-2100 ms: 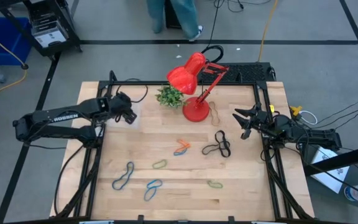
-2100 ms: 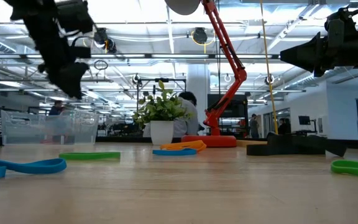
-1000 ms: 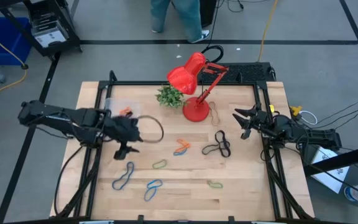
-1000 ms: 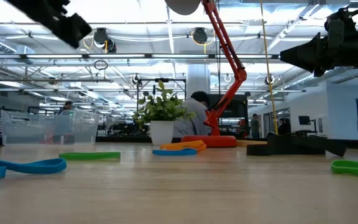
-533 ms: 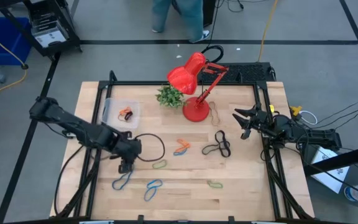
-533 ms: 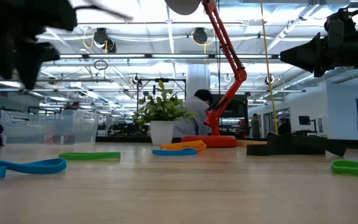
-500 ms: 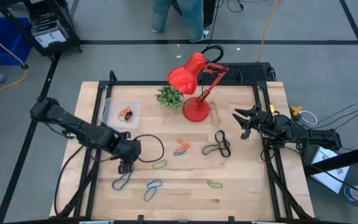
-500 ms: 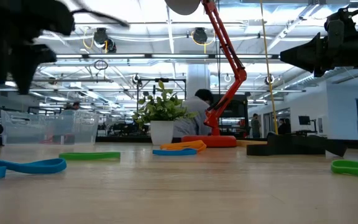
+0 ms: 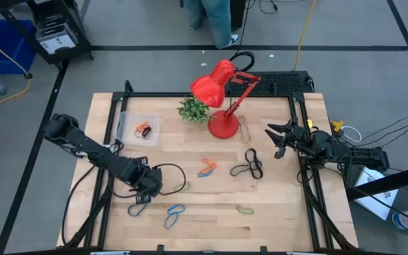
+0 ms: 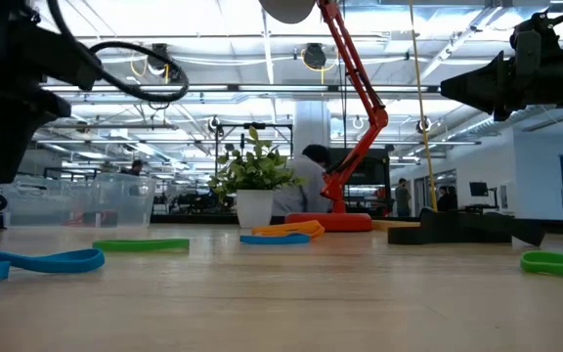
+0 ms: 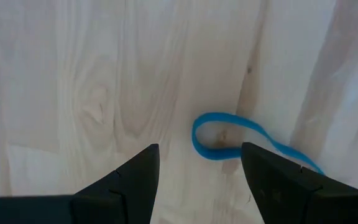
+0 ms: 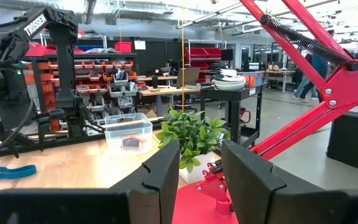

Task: Pick and place rubber bands into bin
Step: Put the blue rubber band into the transparent bin

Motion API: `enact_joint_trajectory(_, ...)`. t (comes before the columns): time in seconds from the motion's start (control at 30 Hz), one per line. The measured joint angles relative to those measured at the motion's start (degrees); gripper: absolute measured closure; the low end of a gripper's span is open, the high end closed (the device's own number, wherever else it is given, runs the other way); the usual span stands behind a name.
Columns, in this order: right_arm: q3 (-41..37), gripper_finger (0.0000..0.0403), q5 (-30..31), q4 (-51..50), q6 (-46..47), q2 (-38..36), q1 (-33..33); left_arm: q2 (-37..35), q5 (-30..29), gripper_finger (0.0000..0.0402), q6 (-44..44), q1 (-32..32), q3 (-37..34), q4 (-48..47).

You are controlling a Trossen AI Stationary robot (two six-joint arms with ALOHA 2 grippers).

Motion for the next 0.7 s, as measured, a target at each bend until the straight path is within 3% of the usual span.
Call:
enact_joint_trajectory(0.33,0.0,0.0289,0.0,0.3,0.4,0.0,0.0,0.0,-0.1,0.0167,-1.8,-0.3,-7.5,9.8)
enact_joint_trajectory(0.7,0.0,0.0289,0.0,0.3,0.4,0.0,0.0,-0.3,-1.2,0.0167,-6.1,-0.2,-13.0,12.4)
